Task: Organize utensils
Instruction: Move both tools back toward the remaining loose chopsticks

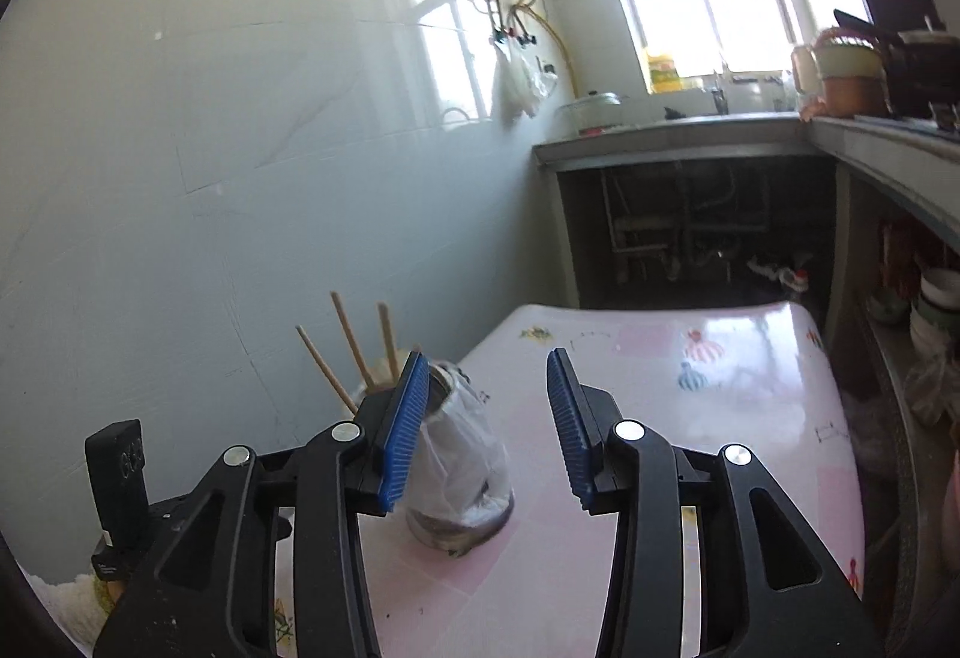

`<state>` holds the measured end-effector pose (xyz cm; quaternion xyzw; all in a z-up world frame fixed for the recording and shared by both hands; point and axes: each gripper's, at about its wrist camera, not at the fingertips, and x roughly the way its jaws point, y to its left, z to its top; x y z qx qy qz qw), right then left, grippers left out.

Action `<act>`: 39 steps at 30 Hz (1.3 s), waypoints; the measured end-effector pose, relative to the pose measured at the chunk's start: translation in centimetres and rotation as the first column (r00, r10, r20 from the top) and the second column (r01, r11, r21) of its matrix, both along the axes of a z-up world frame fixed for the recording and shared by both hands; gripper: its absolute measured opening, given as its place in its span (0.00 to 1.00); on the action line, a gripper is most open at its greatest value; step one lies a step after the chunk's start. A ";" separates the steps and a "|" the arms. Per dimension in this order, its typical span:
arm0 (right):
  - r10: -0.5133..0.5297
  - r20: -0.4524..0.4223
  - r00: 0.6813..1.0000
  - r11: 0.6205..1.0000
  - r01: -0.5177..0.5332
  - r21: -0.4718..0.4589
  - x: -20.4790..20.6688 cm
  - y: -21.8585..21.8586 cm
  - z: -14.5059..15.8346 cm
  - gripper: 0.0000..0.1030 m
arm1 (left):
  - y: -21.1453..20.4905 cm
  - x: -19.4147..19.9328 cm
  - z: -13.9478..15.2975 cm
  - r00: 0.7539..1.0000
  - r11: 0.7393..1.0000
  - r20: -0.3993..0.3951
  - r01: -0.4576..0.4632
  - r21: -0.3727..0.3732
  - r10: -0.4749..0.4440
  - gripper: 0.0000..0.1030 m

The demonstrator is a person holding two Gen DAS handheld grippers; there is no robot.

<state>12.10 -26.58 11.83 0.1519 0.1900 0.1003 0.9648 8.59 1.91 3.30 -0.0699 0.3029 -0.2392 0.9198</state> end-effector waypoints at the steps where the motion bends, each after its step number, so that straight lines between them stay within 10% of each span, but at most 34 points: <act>1: -0.018 -0.057 0.998 1.000 0.019 0.021 -0.3 -0.6 -1.7 0.39 | -0.6 0.1 -0.4 1.000 1.000 -0.014 0.014 0.009 -0.014 0.68; 11: -0.096 -0.499 0.861 0.986 0.152 0.073 -1.6 -1.6 -16.4 0.13 | -7.5 -0.3 -4.3 0.982 0.975 -0.121 0.166 0.151 -0.148 0.74; 27: -0.087 -0.495 0.864 0.996 0.062 -0.066 -0.1 0.2 -17.6 0.06 | -12.6 0.1 -5.7 0.966 0.944 -0.159 0.239 0.229 -0.206 0.74; 39: -0.199 -0.505 0.840 0.978 0.204 -0.047 -1.6 -3.4 -18.1 0.04 | -15.6 1.8 -5.3 0.935 0.925 -0.207 0.328 0.190 -0.289 0.72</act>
